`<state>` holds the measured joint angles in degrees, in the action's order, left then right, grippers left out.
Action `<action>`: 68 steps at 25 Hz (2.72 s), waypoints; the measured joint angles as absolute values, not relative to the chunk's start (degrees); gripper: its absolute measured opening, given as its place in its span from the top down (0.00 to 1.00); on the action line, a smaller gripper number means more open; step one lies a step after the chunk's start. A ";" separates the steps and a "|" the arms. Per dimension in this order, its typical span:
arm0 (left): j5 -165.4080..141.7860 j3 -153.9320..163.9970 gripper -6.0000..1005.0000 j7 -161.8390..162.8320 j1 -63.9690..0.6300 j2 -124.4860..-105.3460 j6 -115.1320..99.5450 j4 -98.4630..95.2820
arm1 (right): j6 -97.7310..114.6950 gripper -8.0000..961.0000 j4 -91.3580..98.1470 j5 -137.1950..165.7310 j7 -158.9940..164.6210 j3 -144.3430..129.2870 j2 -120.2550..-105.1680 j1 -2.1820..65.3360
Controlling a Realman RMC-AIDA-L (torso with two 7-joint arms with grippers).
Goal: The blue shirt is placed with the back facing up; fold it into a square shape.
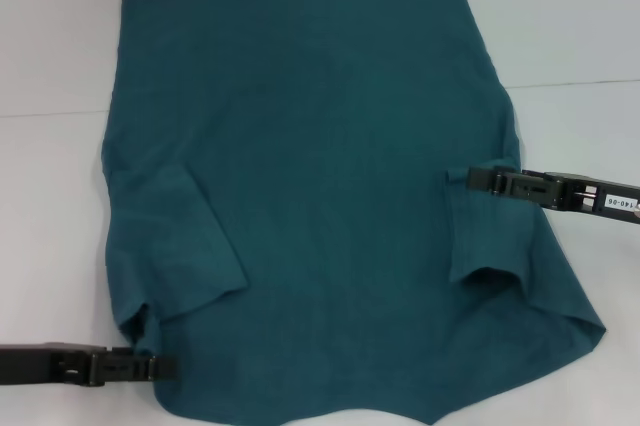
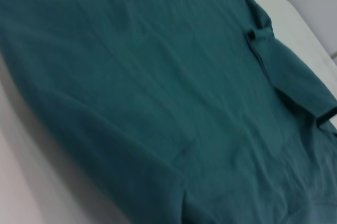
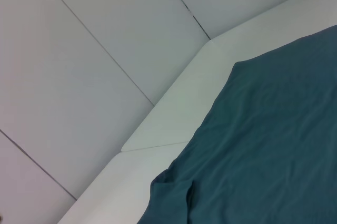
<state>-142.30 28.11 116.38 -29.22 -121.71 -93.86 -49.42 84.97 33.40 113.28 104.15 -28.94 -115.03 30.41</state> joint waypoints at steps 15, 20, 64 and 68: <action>-142.69 32.40 0.11 118.01 -28.71 -120.87 -94.18 -49.38 | 85.07 0.06 33.40 113.28 104.16 -28.28 -114.94 30.23; -142.72 32.38 0.11 118.10 -28.80 -120.84 -94.90 -49.53 | 85.07 0.06 33.40 113.28 104.21 -28.05 -114.94 30.23; -143.96 31.86 0.11 122.69 -28.47 -119.94 -91.63 -50.93 | 85.08 0.06 33.40 113.28 104.24 -27.25 -114.86 30.13; -144.10 31.82 0.11 123.27 -28.47 -119.75 -91.89 -50.97 | 85.01 0.06 33.40 113.29 104.24 -27.25 -114.86 30.06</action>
<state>-144.10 31.82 123.27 -28.47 -119.75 -91.89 -50.97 85.01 33.40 113.29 104.24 -27.25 -114.86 30.06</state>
